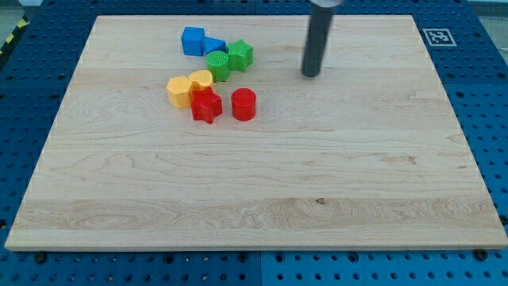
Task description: Push the red blocks in opposite directions
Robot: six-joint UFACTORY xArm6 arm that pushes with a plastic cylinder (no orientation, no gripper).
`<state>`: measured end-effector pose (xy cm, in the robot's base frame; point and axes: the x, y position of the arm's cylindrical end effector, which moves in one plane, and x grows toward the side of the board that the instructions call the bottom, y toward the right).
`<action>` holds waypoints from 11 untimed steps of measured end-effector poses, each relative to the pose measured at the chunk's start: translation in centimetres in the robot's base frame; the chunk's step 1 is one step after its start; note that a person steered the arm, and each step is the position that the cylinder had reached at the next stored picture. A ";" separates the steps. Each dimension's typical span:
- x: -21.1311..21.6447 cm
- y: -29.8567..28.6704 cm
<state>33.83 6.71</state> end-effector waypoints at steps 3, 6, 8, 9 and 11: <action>2.6 -11.9; 10.4 -10.1; 11.9 -2.3; 11.9 -7.8; 10.5 -24.5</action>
